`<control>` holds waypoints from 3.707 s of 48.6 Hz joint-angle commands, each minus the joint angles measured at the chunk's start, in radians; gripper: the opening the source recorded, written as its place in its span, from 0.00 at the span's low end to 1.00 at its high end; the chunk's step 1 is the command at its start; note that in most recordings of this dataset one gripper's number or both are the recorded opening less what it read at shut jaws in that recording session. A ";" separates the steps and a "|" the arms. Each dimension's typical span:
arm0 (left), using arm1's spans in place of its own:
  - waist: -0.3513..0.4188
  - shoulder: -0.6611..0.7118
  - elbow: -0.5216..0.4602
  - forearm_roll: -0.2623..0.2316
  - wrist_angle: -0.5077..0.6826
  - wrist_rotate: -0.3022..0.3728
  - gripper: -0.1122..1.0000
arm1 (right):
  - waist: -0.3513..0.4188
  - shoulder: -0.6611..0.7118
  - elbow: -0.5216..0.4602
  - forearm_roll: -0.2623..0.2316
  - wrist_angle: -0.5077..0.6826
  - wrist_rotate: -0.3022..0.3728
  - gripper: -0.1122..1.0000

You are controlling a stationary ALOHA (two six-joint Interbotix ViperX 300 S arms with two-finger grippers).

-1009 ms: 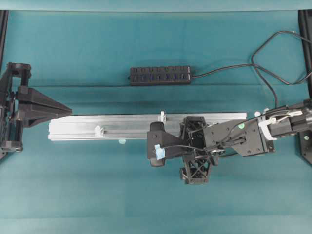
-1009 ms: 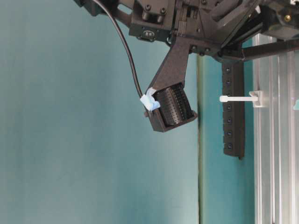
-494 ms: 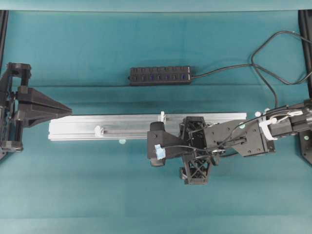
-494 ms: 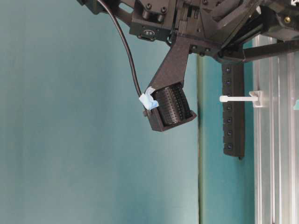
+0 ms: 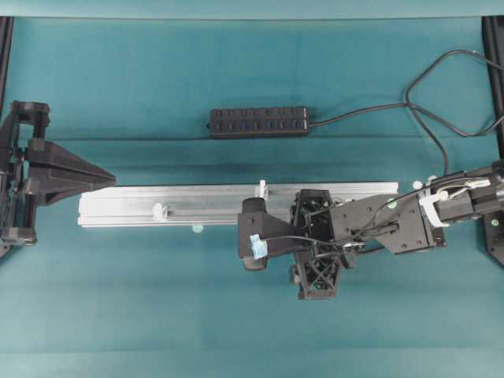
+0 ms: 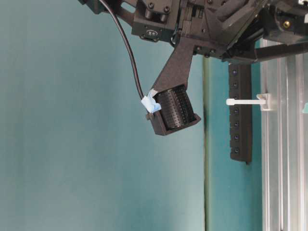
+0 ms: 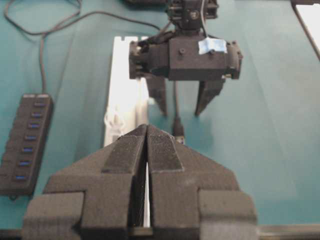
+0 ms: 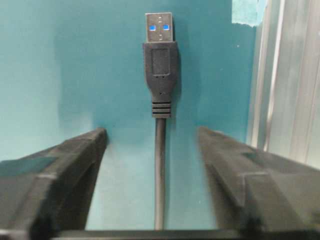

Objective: Pass the USB cable through three rings with both arms.
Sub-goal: 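Grasp the USB cable behind the plug with the right gripper, then push the plug through the right white ring with the right gripper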

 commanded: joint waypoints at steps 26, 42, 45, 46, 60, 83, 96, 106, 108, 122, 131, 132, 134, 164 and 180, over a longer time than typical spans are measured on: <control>0.002 0.002 -0.029 0.003 -0.011 0.000 0.12 | -0.046 0.003 0.000 0.000 -0.014 -0.018 0.06; 0.002 0.002 -0.029 0.003 -0.012 0.000 0.12 | -0.025 0.005 0.000 0.012 -0.017 -0.018 0.05; 0.002 0.002 -0.029 0.003 -0.012 0.000 0.12 | -0.020 0.005 0.000 0.015 -0.017 -0.018 0.05; 0.002 0.002 -0.029 0.002 -0.012 0.000 0.12 | -0.018 0.005 0.000 0.017 -0.017 -0.018 0.05; 0.002 0.002 -0.029 0.003 -0.012 0.000 0.12 | 0.002 -0.002 -0.015 0.028 0.023 -0.018 0.05; 0.002 0.002 -0.048 0.002 -0.014 -0.002 0.12 | 0.025 -0.060 -0.138 0.023 0.193 -0.052 0.05; 0.002 0.002 -0.049 0.002 -0.012 -0.002 0.12 | 0.026 -0.132 -0.149 0.017 0.305 -0.074 0.05; 0.002 0.000 -0.049 0.002 -0.012 -0.002 0.12 | 0.021 -0.241 -0.138 -0.011 0.407 -0.071 0.05; 0.002 0.002 -0.049 0.003 -0.012 -0.002 0.12 | 0.018 -0.262 -0.135 -0.017 0.440 -0.071 0.05; 0.002 0.002 -0.049 0.002 -0.012 -0.002 0.12 | -0.011 -0.367 -0.112 -0.103 0.617 -0.069 0.05; 0.002 0.002 -0.055 0.003 -0.012 -0.003 0.12 | -0.043 -0.410 -0.058 -0.117 0.626 -0.063 0.05; 0.000 0.002 -0.055 0.003 -0.012 -0.003 0.12 | -0.046 -0.414 -0.051 -0.117 0.626 -0.061 0.05; 0.002 0.002 -0.055 0.003 -0.012 -0.005 0.12 | -0.051 -0.423 -0.037 -0.117 0.626 -0.060 0.05; 0.005 0.008 -0.058 0.002 -0.012 -0.005 0.12 | -0.078 -0.537 0.267 -0.117 0.439 0.000 0.05; 0.003 0.008 -0.063 0.002 -0.012 -0.005 0.12 | -0.091 -0.534 0.362 -0.117 0.364 0.023 0.05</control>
